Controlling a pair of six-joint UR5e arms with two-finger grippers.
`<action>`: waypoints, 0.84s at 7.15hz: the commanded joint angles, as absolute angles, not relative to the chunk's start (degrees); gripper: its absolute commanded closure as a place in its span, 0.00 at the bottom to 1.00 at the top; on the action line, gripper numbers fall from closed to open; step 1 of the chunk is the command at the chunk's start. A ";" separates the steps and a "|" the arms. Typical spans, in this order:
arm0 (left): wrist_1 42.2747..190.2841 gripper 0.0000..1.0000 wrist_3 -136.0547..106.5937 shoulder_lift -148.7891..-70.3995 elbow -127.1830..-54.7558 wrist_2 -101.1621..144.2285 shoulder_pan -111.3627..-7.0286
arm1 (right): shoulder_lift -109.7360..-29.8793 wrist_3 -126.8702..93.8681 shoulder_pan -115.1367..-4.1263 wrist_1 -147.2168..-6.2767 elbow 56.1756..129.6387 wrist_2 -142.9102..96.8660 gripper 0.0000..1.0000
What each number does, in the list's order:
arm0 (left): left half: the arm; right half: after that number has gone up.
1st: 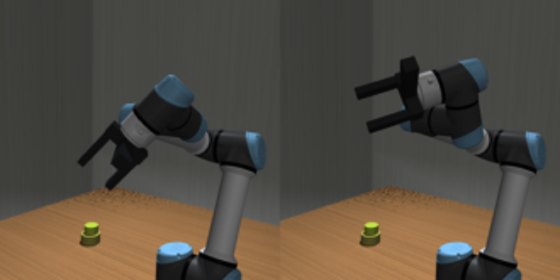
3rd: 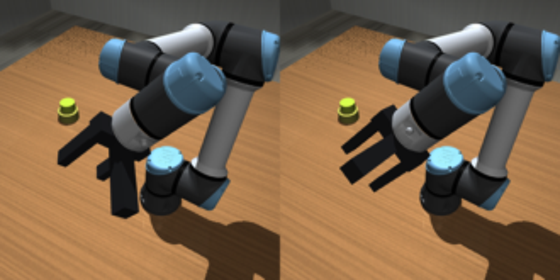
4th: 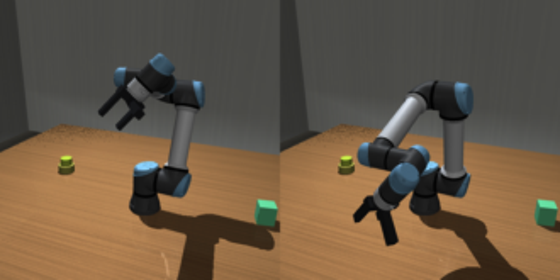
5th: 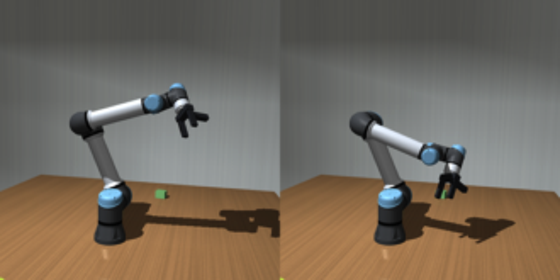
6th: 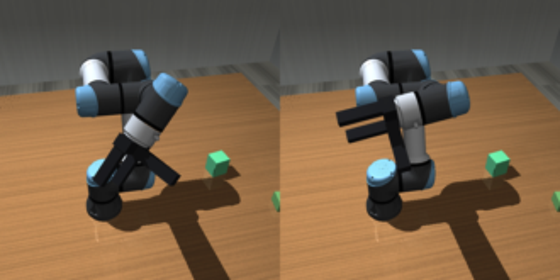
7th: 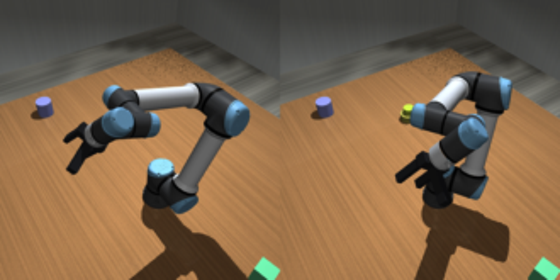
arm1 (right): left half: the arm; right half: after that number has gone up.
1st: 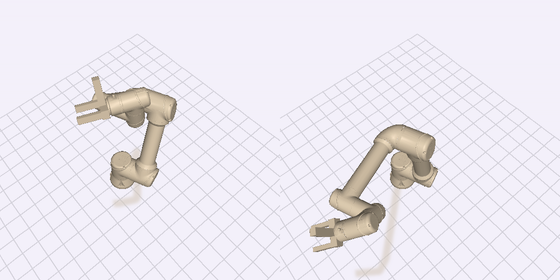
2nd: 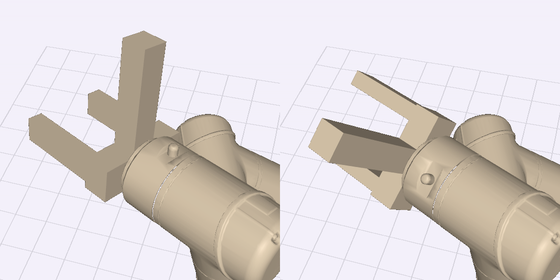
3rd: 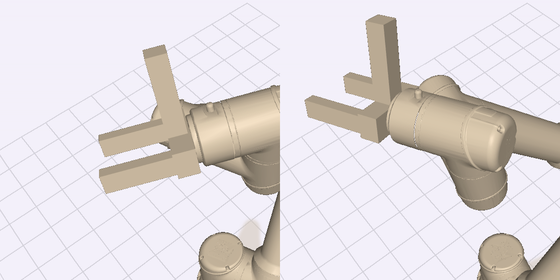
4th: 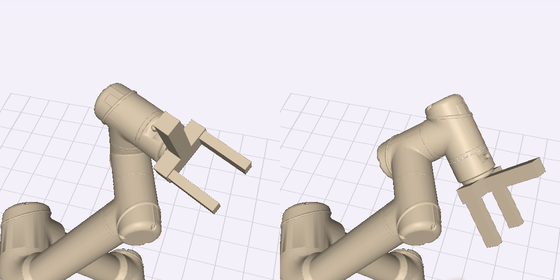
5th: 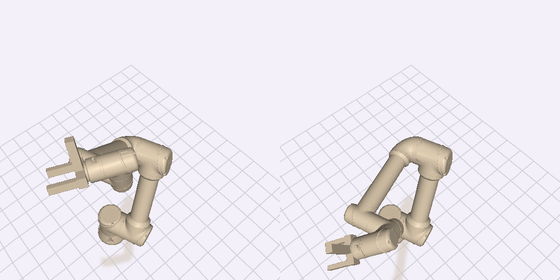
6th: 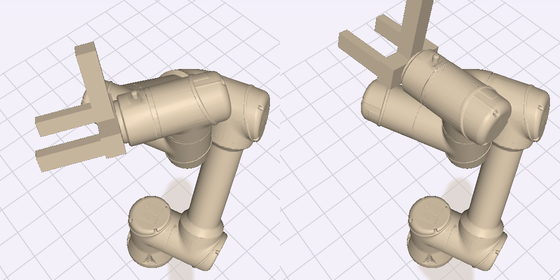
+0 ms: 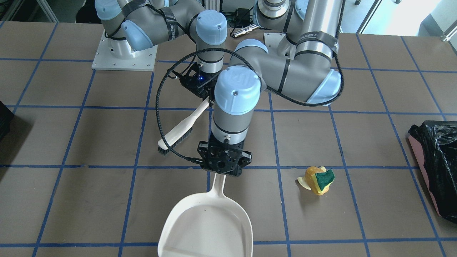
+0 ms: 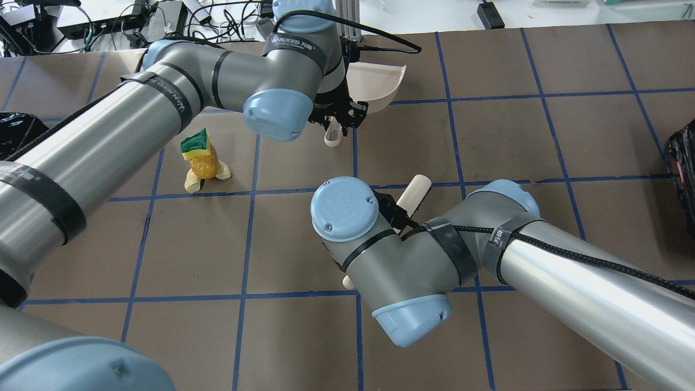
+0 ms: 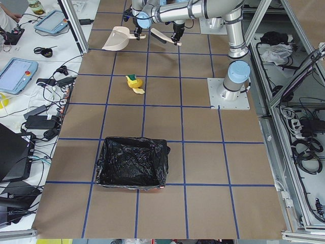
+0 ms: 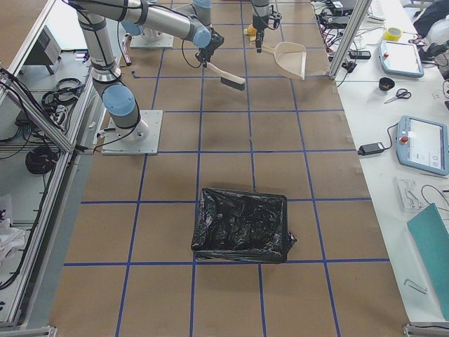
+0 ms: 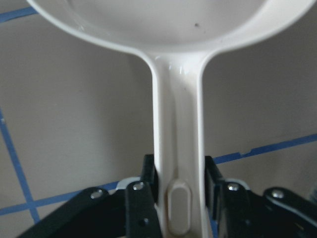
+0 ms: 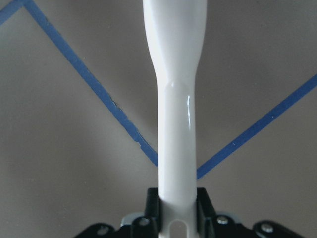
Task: Sweep and dump trash in nearest bin
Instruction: 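Carry the dustpan beside the trash with the left gripper while the right brings the brush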
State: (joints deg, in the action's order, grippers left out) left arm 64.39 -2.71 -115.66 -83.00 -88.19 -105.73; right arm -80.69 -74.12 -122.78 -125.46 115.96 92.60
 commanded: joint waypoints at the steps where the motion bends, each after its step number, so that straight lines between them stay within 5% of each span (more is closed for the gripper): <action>1: 69.49 1.00 7.16 -111.73 -81.66 -88.07 -98.30 | -76.50 -84.51 -122.61 -124.81 109.29 92.72 1.00; 6: 84.89 1.00 28.61 -103.99 -77.96 -88.24 -81.51 | -59.97 -88.07 -123.31 -117.95 86.69 91.50 1.00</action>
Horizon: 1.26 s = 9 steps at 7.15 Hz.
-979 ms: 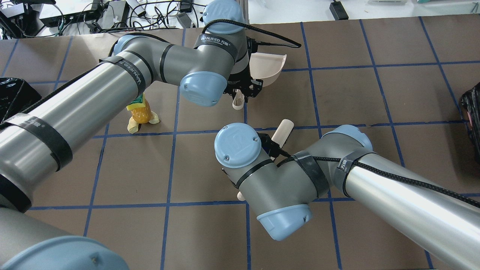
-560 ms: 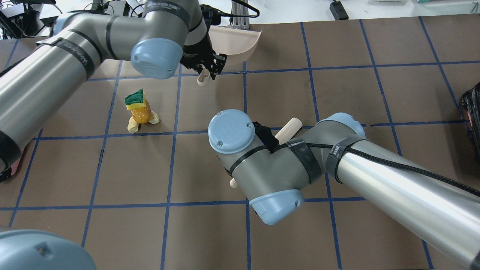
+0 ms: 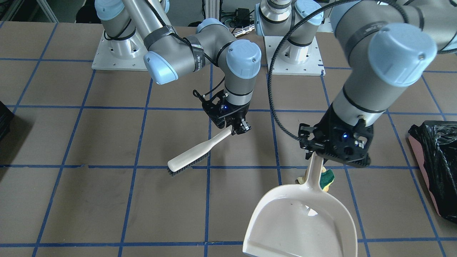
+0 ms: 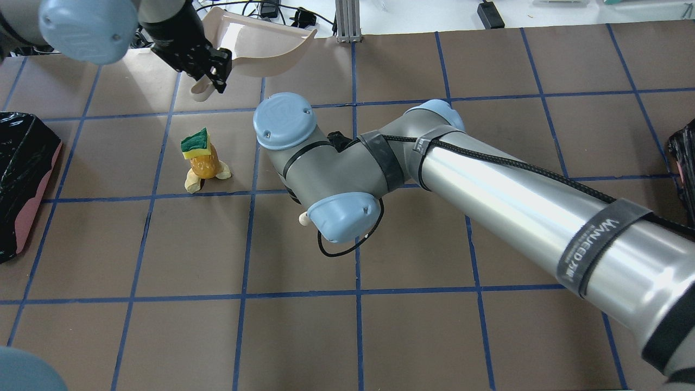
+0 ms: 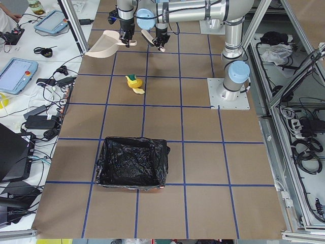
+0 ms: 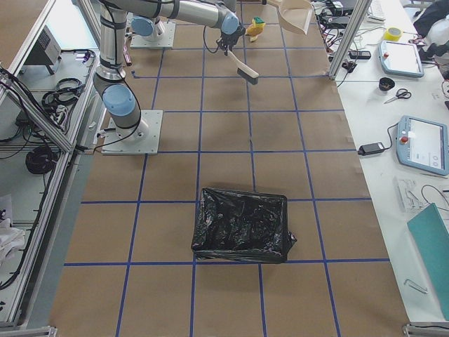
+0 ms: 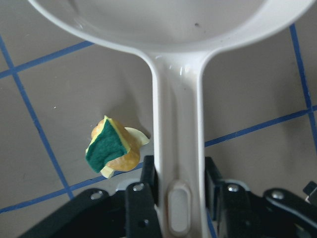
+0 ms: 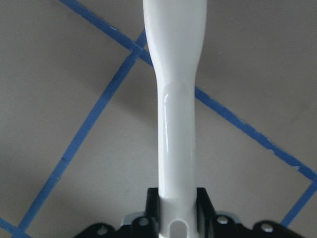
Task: Sweep and dump trash in nearest bin
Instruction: 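Carry the dustpan beside the trash with the left gripper while the right brings the brush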
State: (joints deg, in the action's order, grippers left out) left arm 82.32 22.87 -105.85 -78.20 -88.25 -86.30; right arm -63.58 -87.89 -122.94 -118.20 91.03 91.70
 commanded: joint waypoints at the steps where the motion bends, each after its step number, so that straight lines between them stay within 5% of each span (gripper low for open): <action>1: 86.21 1.00 34.13 -102.84 -77.96 -88.24 -78.26 | -58.90 -87.11 -123.75 -117.17 84.75 89.58 1.00; 6: 88.07 1.00 67.43 -101.86 -79.36 -88.24 -62.43 | -52.92 -83.07 -132.69 -113.83 74.02 87.19 1.00; 9: 81.34 1.00 94.43 -102.66 -84.88 -92.86 -54.52 | -53.08 -82.44 -139.37 -113.30 73.92 87.10 1.00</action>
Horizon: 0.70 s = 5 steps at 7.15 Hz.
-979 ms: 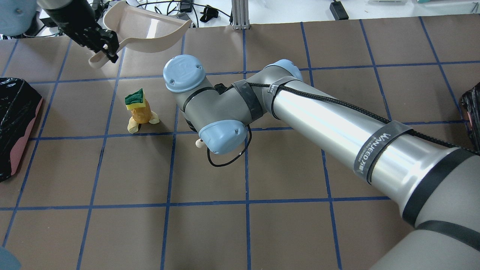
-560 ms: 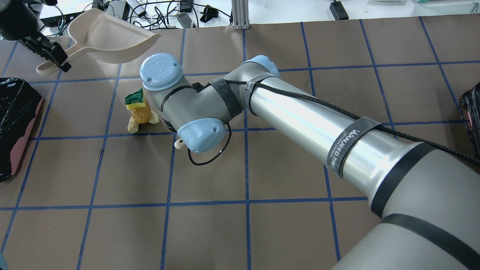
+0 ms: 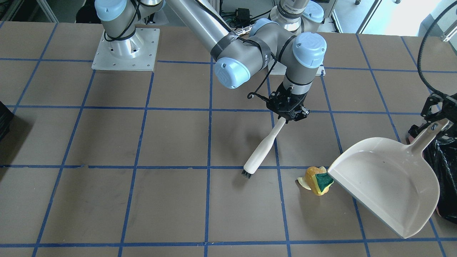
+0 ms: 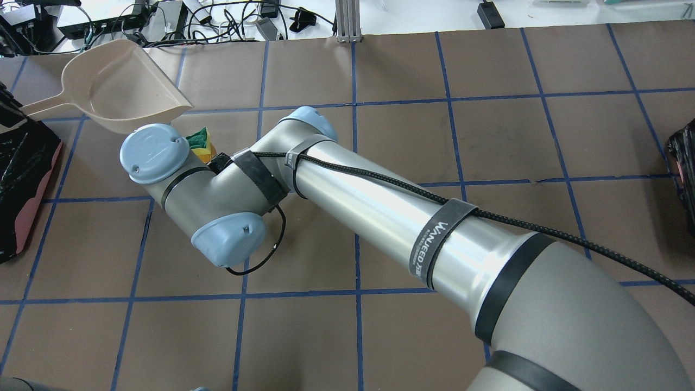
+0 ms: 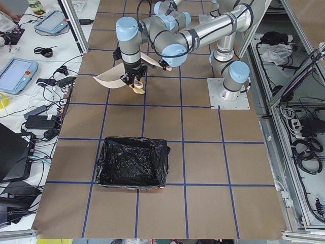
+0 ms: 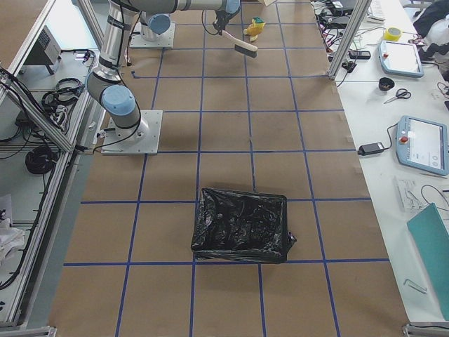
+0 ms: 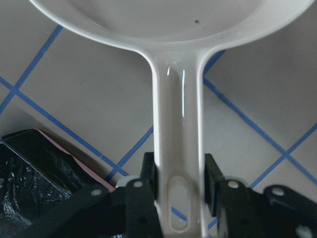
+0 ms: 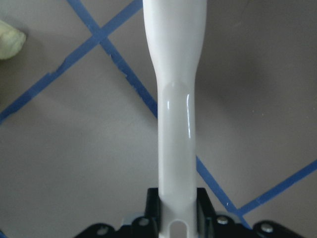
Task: Sweep and dump trash in nearest bin
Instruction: 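Carry the dustpan beside the trash with the left gripper while the right brings the brush, then sweep the trash toward the dustpan with the brush in the right gripper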
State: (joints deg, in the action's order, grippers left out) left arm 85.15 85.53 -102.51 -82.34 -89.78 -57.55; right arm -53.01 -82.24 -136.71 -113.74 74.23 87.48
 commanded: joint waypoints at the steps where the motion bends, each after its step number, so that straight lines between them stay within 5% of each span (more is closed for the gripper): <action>1: 79.73 1.00 99.96 -103.09 -85.51 -93.42 -52.58 | -53.00 -82.53 -141.31 -113.38 73.57 87.36 1.00; 5: 67.64 1.00 115.89 -106.69 -89.81 -93.25 -52.38 | -51.16 -81.30 -141.42 -115.75 73.57 86.13 1.00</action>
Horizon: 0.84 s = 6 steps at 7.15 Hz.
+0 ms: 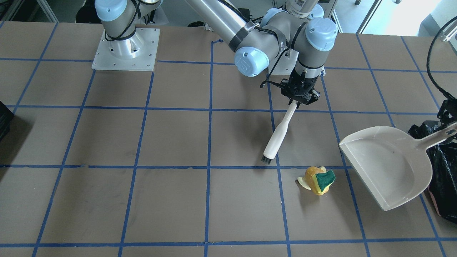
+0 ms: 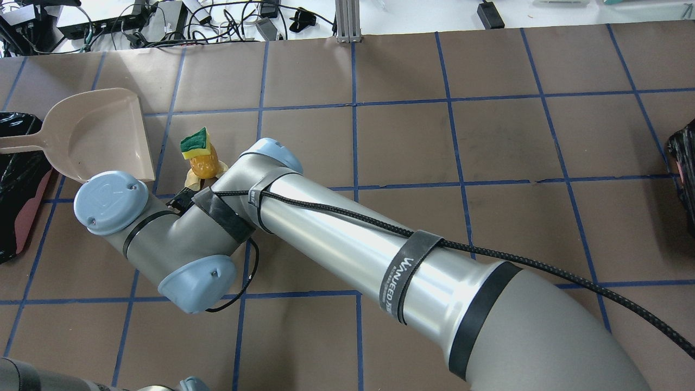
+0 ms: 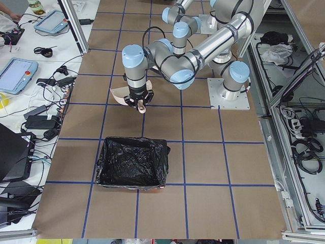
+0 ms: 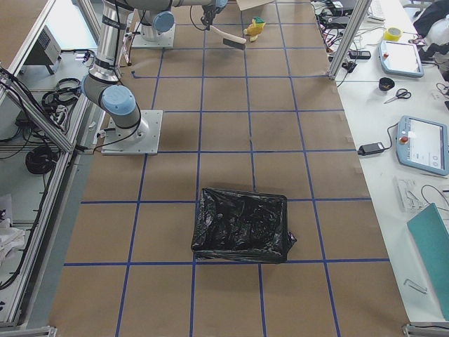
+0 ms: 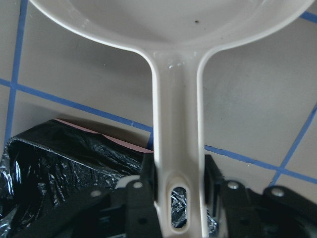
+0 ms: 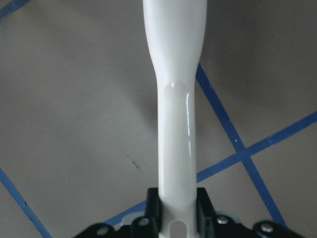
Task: Sweep and dump trash in nearest bin
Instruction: 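Sweep the trash toward the dustpan with the brush in the right gripper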
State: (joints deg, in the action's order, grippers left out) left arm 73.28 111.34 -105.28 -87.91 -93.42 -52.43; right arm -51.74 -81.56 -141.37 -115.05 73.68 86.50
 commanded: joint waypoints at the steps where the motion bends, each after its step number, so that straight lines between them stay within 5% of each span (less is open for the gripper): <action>1: 66.37 1.00 117.58 -108.27 -90.52 -93.25 -52.38 | -49.76 -81.12 -141.42 -119.32 73.30 85.18 1.00; 6: 58.10 1.00 125.07 -115.83 -89.65 -93.25 -54.13 | -41.40 -79.37 -141.42 -119.88 62.76 84.90 1.00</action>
State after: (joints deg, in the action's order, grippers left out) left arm 59.81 124.25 -114.29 -89.70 -93.32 -53.12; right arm -43.04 -80.29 -141.42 -119.93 64.71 84.99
